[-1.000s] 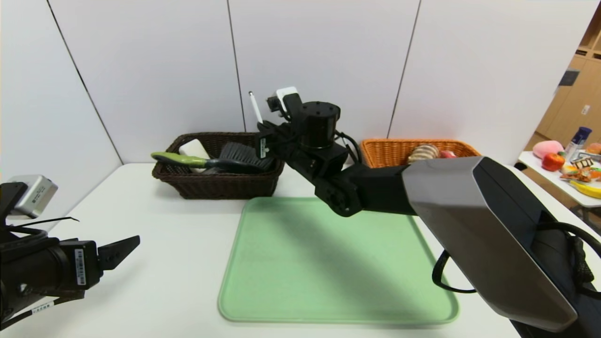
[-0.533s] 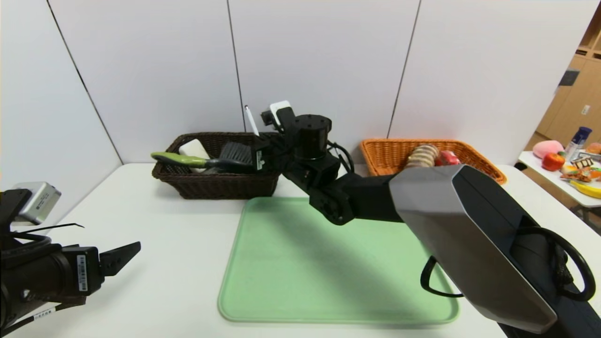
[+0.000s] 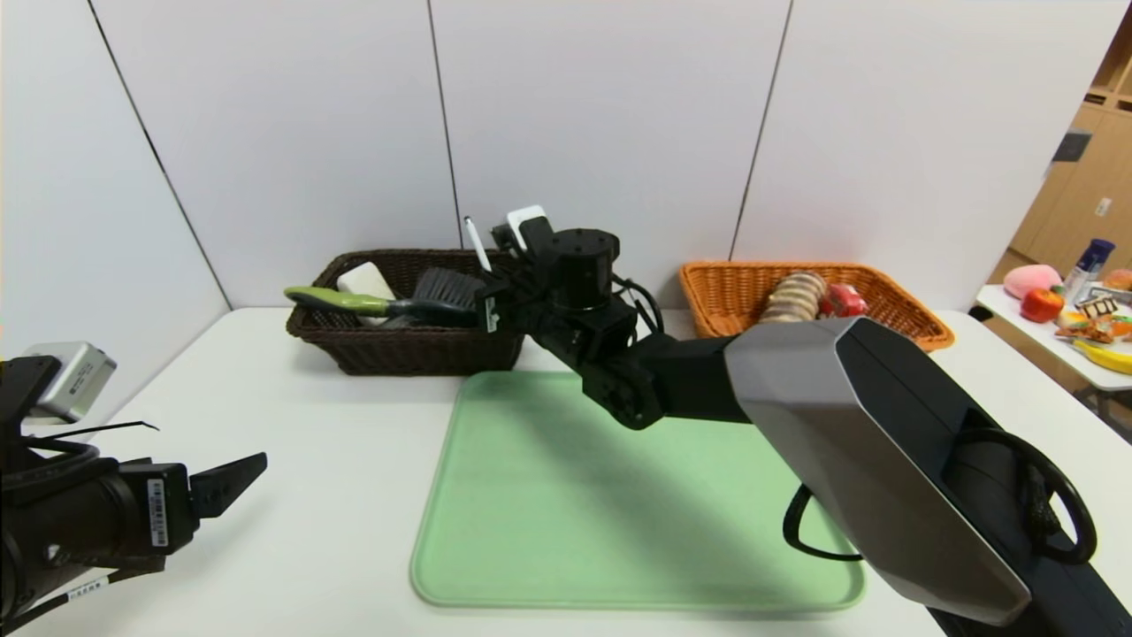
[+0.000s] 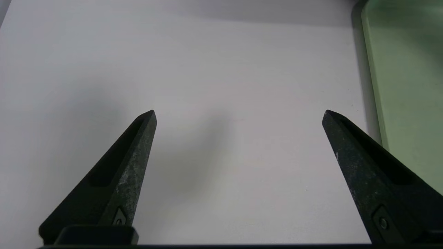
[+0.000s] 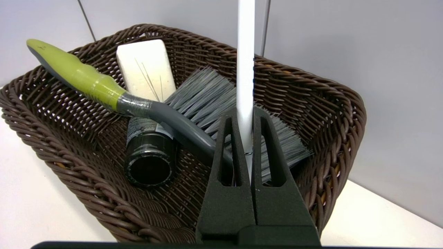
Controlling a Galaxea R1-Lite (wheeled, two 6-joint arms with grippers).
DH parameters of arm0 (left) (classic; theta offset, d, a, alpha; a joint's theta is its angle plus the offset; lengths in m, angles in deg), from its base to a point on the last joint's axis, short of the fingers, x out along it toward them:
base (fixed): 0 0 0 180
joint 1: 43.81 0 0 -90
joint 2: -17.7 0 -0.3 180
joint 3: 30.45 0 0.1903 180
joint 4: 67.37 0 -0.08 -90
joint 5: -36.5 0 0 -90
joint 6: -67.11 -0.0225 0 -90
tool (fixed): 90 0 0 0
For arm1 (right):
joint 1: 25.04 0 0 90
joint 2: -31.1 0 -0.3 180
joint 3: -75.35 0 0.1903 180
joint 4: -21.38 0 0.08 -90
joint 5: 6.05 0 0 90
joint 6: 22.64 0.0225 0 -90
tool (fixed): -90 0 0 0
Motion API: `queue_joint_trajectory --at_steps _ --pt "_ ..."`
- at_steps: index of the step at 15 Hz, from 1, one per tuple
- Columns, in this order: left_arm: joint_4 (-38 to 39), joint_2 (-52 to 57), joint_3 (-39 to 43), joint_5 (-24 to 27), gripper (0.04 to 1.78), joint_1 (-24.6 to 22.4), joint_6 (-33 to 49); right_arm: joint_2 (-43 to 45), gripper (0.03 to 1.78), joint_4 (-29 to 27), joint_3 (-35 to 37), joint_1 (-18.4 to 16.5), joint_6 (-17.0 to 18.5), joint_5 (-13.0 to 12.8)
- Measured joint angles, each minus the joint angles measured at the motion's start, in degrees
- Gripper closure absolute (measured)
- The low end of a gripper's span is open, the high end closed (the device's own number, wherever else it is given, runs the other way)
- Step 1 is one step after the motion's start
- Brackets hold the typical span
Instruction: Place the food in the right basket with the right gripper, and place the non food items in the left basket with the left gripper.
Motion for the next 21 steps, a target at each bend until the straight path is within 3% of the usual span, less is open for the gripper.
queue_joint_trajectory --at_steps 5,9,12,14,17,21 --pt "0.1 0.0 -0.2 0.0 0.13 0.0 -0.1 -0.2 0.99 0.6 0.0 0.0 0.0 -0.4" --pt "0.4 0.5 -0.5 0.0 0.13 0.0 0.0 0.8 0.64 1.0 0.0 0.0 0.0 -0.8" --pt "3.7 1.0 -1.6 0.1 0.13 0.0 -0.5 5.8 0.46 -1.8 0.4 -1.5 -0.5 -4.1" --pt "5.0 1.1 -3.1 0.1 0.13 0.0 -0.9 12.3 0.38 -8.2 2.6 -4.3 -2.1 -8.9" --pt "5.2 1.2 -5.2 0.0 0.13 0.0 -3.2 27.6 0.29 -17.7 14.0 -11.5 -5.0 -13.8" --pt "6.4 2.1 -5.6 -0.5 0.13 0.2 -9.3 54.4 0.22 -22.8 42.2 -19.7 -6.8 -14.8"
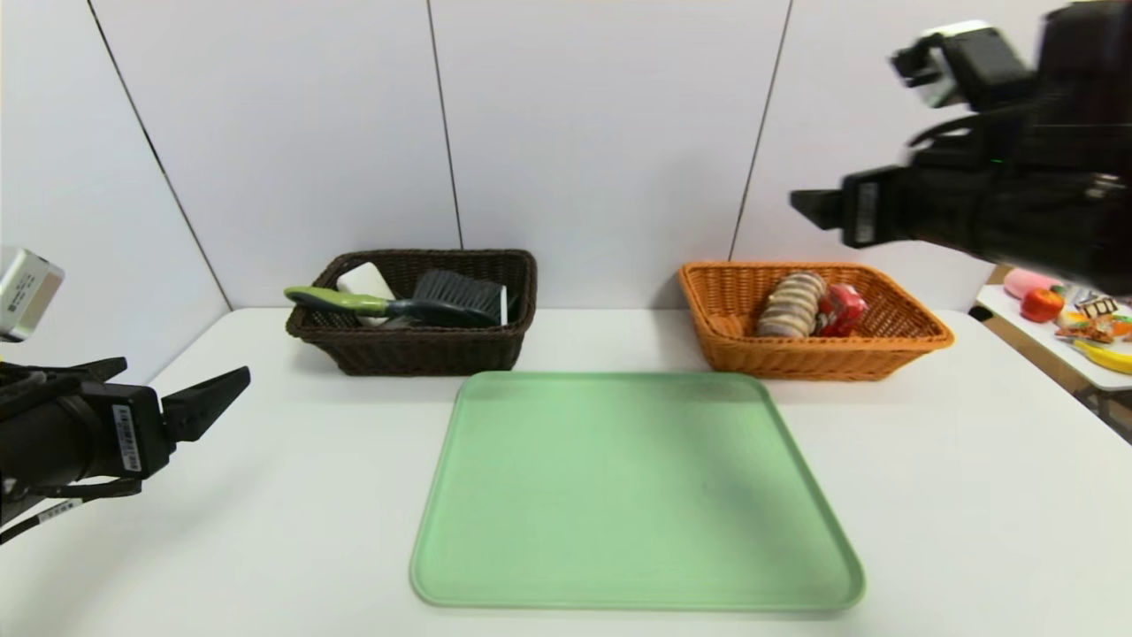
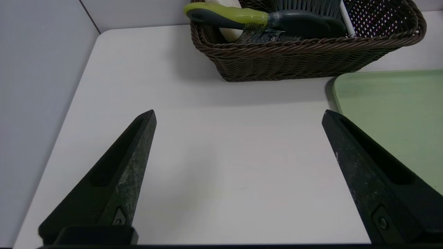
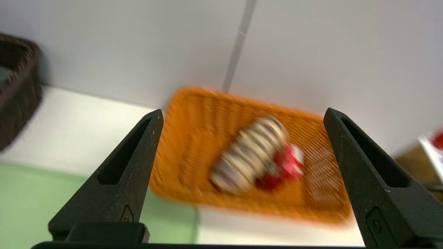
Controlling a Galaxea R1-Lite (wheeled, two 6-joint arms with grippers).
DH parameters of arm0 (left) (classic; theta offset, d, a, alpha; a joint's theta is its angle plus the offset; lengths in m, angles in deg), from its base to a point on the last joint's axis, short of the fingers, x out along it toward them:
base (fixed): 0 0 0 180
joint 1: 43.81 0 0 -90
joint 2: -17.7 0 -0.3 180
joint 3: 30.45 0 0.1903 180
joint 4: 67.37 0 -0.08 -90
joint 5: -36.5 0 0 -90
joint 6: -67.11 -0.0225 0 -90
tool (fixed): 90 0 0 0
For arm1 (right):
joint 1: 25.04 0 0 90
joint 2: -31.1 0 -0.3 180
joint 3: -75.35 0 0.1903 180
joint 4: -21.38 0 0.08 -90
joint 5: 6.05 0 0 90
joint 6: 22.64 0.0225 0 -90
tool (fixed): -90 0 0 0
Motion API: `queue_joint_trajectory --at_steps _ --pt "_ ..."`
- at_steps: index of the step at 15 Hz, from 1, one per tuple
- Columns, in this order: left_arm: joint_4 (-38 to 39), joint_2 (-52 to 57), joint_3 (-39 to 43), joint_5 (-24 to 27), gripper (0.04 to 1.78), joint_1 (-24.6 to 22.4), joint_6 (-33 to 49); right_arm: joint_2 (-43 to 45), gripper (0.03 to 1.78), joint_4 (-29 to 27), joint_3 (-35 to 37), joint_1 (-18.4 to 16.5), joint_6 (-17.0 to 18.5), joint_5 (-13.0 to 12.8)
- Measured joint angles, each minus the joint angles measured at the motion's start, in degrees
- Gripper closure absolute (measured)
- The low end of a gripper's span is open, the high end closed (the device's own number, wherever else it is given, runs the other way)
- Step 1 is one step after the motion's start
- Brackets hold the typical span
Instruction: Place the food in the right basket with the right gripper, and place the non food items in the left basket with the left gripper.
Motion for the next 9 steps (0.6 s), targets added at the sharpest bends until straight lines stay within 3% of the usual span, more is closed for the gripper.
queue_joint_trajectory --at_steps 4,7,9 --pt "3.3 5.5 6.0 -3.4 0.13 -2.2 -11.2 26.1 0.17 -5.3 20.6 -10.8 -2.1 0.4" --pt "9.7 12.1 13.0 -3.6 0.13 -5.2 -15.1 41.6 0.15 -10.9 29.5 -17.9 -2.8 2.2" --pt "10.6 17.1 17.0 -3.6 0.13 -6.7 -13.7 51.0 0.14 -15.1 33.7 -20.1 -3.9 4.0"
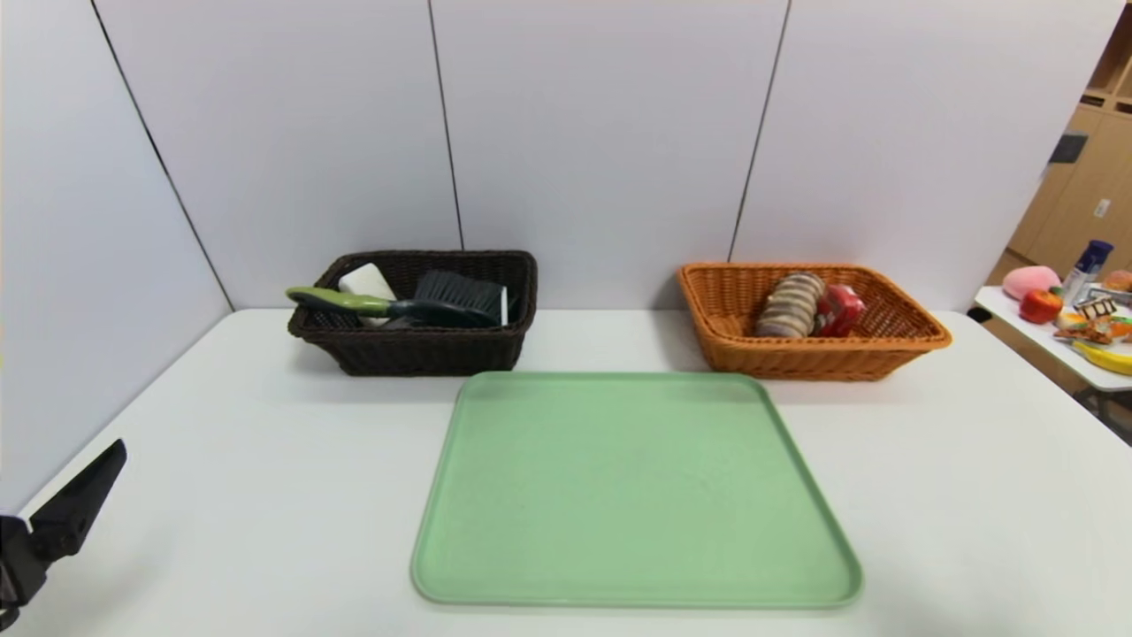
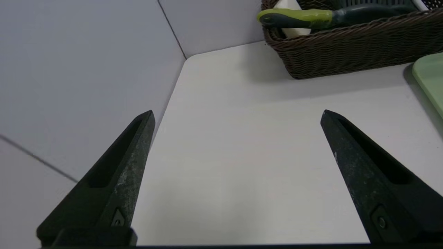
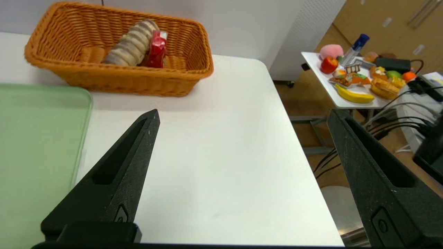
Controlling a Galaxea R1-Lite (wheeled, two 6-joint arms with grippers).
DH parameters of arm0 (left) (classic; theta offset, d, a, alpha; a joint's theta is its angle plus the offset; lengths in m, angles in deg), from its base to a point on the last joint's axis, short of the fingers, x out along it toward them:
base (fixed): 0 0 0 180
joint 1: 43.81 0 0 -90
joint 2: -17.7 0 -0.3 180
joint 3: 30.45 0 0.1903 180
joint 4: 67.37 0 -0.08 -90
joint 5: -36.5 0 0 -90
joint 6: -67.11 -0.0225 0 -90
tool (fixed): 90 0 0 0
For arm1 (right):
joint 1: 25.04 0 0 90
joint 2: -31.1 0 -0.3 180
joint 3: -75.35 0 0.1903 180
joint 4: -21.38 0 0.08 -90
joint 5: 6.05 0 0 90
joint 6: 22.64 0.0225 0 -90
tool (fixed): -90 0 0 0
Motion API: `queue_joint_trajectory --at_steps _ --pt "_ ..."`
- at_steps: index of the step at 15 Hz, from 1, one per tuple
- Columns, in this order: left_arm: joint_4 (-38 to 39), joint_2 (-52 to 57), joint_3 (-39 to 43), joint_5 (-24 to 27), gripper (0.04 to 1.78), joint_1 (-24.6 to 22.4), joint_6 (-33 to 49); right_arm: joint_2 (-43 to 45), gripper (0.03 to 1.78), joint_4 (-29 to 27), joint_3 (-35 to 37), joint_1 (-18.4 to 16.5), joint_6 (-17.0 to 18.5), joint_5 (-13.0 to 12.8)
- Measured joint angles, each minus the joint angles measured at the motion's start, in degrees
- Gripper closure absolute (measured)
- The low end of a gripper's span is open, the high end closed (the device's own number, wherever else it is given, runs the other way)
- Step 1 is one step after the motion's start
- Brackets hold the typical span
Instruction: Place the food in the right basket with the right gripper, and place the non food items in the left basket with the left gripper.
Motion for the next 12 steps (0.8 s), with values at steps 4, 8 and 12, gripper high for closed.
queue_joint_trajectory --at_steps 4,8,12 --pt "-0.1 10.5 7.7 0.9 0.13 -1.0 3.6 16.9 0.12 -11.6 5.5 -1.8 -2.2 4.7" --pt "-6.0 21.8 11.0 4.0 0.13 -1.2 5.2 29.7 0.12 -18.1 10.8 -2.1 -2.7 8.6" --pt "-22.2 37.0 10.4 9.5 0.13 -1.2 5.4 37.2 0.12 -12.5 20.2 -1.9 -2.5 11.3"
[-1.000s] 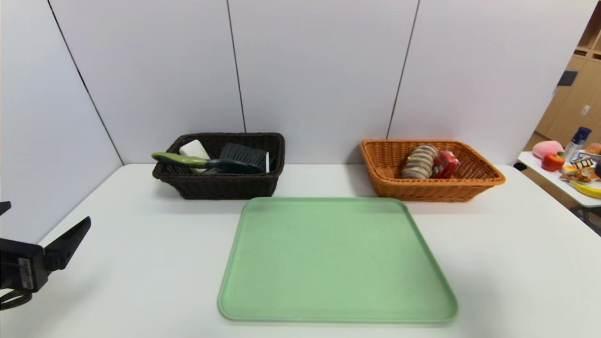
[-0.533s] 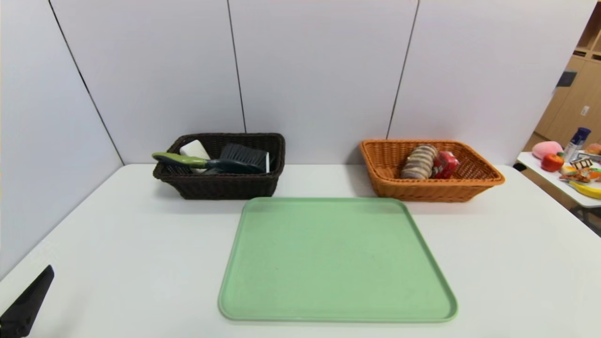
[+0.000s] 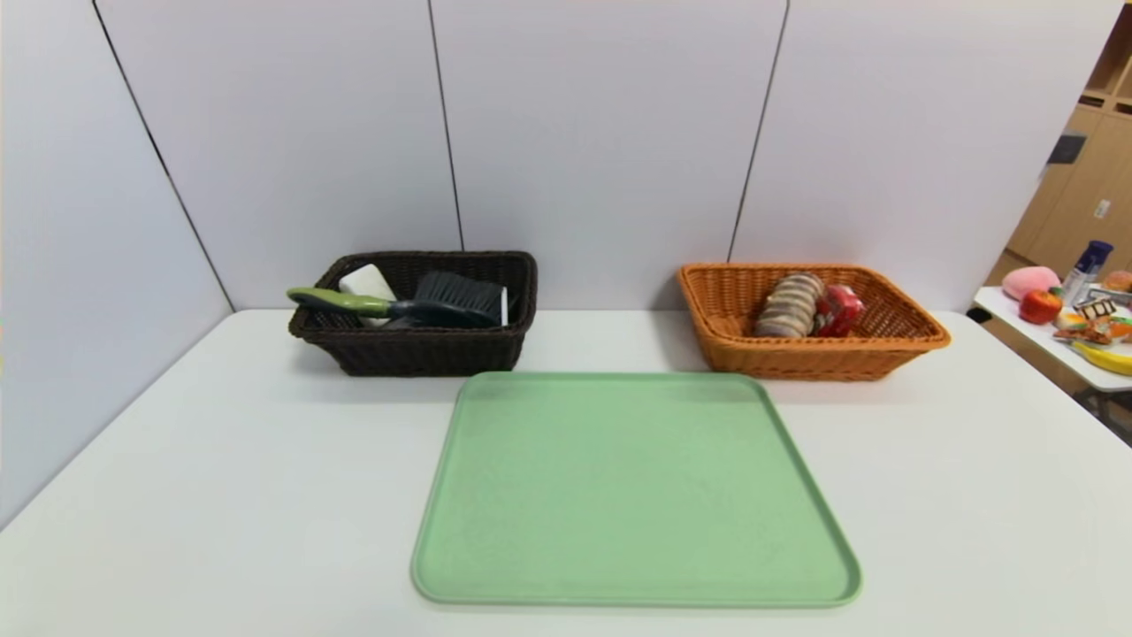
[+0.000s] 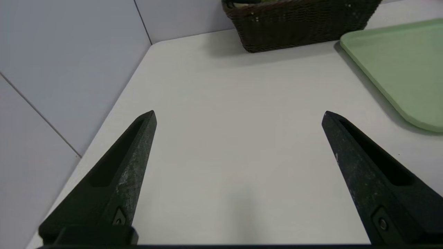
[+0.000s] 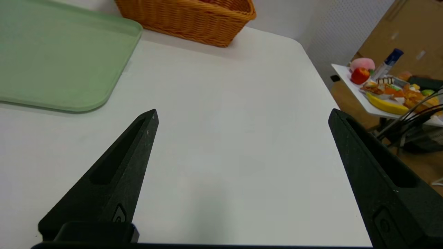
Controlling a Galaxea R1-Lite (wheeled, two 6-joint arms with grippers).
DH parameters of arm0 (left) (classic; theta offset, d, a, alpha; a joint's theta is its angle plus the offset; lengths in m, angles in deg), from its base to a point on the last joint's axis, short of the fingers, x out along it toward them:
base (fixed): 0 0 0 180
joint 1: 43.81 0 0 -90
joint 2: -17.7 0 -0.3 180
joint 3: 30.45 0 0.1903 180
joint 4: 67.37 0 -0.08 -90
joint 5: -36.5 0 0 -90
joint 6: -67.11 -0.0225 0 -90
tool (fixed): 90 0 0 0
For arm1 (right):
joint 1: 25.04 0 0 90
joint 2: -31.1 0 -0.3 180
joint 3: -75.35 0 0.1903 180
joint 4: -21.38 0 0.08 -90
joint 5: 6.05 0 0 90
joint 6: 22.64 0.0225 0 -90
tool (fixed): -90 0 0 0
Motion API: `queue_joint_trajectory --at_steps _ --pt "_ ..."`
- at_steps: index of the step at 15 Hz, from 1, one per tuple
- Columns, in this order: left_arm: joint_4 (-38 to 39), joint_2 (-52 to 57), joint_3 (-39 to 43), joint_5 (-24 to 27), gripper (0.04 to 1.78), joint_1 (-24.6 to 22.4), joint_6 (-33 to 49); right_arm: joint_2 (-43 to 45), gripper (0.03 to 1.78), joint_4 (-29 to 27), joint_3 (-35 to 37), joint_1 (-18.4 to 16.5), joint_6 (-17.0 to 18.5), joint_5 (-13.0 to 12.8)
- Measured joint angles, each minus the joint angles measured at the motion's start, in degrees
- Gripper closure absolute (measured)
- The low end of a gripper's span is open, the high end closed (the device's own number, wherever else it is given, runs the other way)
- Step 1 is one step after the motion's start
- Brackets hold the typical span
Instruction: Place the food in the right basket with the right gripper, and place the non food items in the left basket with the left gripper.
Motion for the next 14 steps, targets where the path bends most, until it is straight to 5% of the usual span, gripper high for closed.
queue_joint_trajectory --at_steps 5,10,14 --pt "-5.0 6.6 2.3 1.8 0.13 -0.1 0.0 1.6 0.12 17.0 12.9 0.0 1.9 0.9" --pt "-6.1 7.4 3.8 4.0 0.13 -0.1 -0.4 1.7 0.12 16.5 15.5 0.0 6.6 6.6" --pt "-6.1 7.5 3.9 3.7 0.13 -0.1 3.9 1.7 0.12 16.2 15.8 0.1 14.3 4.8"
